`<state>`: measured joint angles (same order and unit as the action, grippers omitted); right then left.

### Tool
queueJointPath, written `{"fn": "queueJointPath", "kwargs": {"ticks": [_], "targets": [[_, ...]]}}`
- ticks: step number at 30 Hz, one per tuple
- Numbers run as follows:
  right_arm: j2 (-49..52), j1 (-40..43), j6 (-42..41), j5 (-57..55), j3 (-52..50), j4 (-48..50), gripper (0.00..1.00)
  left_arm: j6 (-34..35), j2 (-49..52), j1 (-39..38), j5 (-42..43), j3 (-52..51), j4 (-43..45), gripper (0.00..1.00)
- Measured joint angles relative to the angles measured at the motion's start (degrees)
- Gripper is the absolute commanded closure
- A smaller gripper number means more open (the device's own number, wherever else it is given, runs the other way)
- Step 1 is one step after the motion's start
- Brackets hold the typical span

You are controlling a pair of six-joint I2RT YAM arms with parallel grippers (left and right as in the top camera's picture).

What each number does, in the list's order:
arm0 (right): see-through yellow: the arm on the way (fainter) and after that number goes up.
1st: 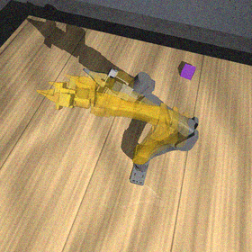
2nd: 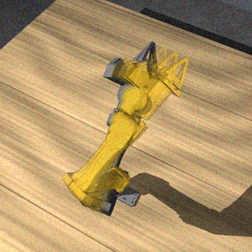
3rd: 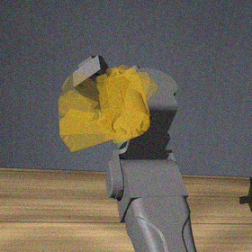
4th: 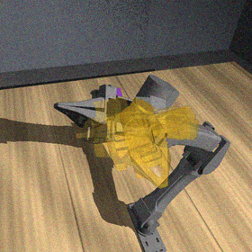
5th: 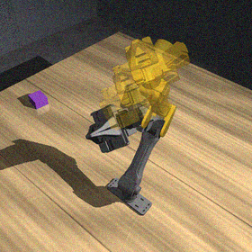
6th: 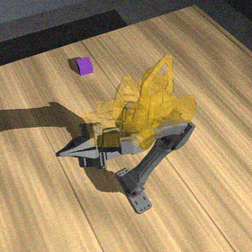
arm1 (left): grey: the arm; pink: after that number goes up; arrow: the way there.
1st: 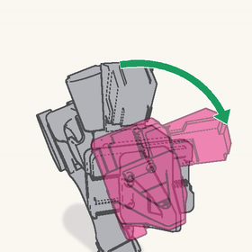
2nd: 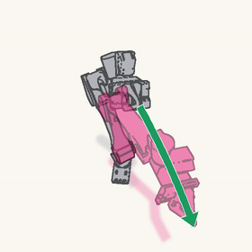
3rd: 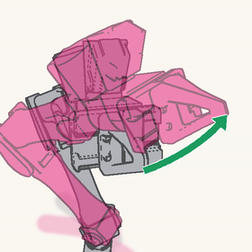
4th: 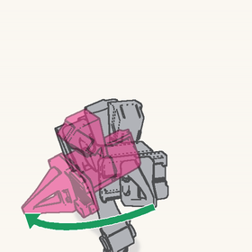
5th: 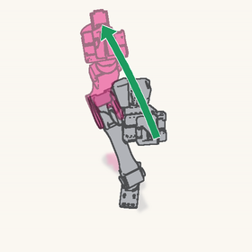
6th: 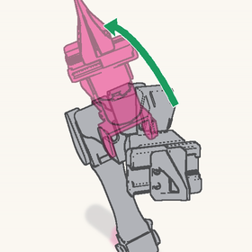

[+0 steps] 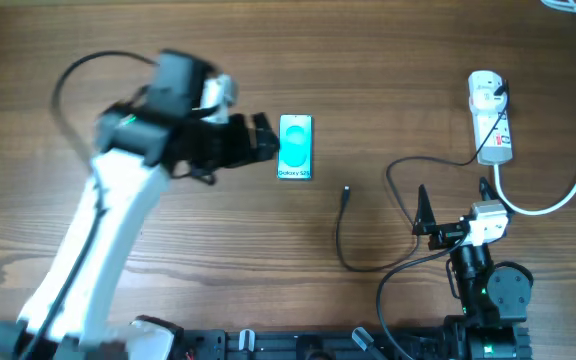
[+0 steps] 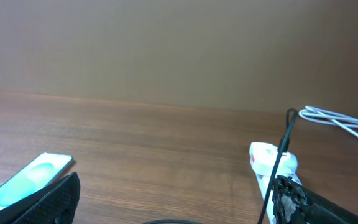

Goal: Plug charger to phone and switch on socket
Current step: 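Move the left gripper over the Galaxy S25 phone, then lower the left gripper and close it on the phone's top edge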

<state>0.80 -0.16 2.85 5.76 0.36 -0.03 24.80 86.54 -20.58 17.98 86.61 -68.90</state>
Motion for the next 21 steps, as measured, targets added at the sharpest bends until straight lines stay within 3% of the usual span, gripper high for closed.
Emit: {"fn": "queueJointPath", "kwargs": {"ticks": [3, 5, 10, 21], "targets": [[0.0, 0.0, 0.0, -0.04, 0.0, 0.02, 0.0, 1.46, 12.31, -6.6, -8.87, 11.91, -7.37, 0.0], [-0.02, 0.0, 0.0, -0.04, 0.0, 0.0, 0.0, 1.77, 19.1, -8.81, -12.22, 17.57, -6.91, 0.0], [-0.02, 0.0, 0.0, -0.04, 0.0, -0.02, 0.0, 2.38, 27.43, -9.27, -15.1, 18.1, 3.96, 0.0], [-0.02, 0.0, 0.0, -0.04, 0.0, 0.0, 0.0, 3.41, 43.28, -9.29, -15.17, 18.36, 7.37, 0.0]]}}
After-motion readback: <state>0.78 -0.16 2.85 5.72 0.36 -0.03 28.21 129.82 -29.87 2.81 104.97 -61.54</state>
